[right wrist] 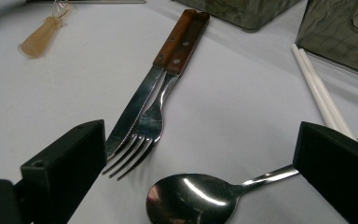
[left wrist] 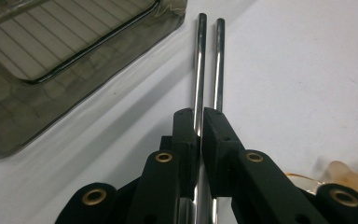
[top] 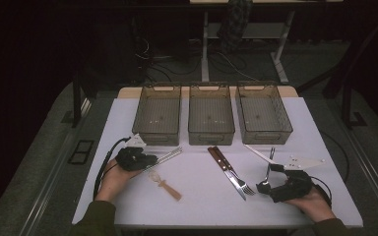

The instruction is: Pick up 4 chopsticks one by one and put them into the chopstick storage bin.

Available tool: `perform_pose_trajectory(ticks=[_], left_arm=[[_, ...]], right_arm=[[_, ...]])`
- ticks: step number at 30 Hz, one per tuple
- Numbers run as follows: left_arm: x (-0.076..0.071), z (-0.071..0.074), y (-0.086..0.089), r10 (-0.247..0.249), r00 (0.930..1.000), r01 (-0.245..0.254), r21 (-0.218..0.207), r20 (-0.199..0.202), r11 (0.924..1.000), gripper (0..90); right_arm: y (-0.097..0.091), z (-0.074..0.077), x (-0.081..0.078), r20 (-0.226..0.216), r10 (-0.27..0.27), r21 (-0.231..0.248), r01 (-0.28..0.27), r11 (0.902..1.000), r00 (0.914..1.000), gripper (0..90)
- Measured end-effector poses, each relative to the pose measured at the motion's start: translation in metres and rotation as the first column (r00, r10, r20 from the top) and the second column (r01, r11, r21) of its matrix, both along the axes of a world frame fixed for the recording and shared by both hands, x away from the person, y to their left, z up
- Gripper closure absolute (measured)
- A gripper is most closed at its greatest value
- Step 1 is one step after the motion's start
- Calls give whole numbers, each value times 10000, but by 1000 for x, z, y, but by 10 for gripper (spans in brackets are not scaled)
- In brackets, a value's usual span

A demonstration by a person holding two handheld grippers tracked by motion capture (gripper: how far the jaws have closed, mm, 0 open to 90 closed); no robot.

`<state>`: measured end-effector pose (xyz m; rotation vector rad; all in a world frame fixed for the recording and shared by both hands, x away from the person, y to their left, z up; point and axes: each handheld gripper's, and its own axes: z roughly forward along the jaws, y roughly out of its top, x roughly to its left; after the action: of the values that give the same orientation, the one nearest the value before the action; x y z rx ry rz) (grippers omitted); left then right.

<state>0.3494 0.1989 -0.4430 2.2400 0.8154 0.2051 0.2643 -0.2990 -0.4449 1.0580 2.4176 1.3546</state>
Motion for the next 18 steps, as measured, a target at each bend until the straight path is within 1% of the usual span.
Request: perform_pose_trajectory(ticks=[4, 8, 10, 13, 18], left_arm=[[1, -2, 0, -9, 10000, 8, 185, 44, 9998, 826], [1, -2, 0, -103, 9998, 100, 200, 153, 9997, 826], [0, -3, 1, -151, 9997, 148, 177, 166, 9997, 825], [1, -5, 3, -215, 9996, 215, -23, 192, 9998, 825], [1, -5, 4, -379, 9990, 380, -13, 254, 9993, 842]], right_arm=[[0, 0, 0, 6, -4, 9, 4, 10000, 10000, 26], [0, 0, 0, -6, -14, 21, 14, 10000, 10000, 26], [0, 0, 0, -8, -8, 25, 8, 10000, 10000, 26], [0, 0, 0, -15, 6, 7, -6, 10000, 10000, 26], [0, 0, 0, -20, 5, 15, -5, 10000, 10000, 26]])
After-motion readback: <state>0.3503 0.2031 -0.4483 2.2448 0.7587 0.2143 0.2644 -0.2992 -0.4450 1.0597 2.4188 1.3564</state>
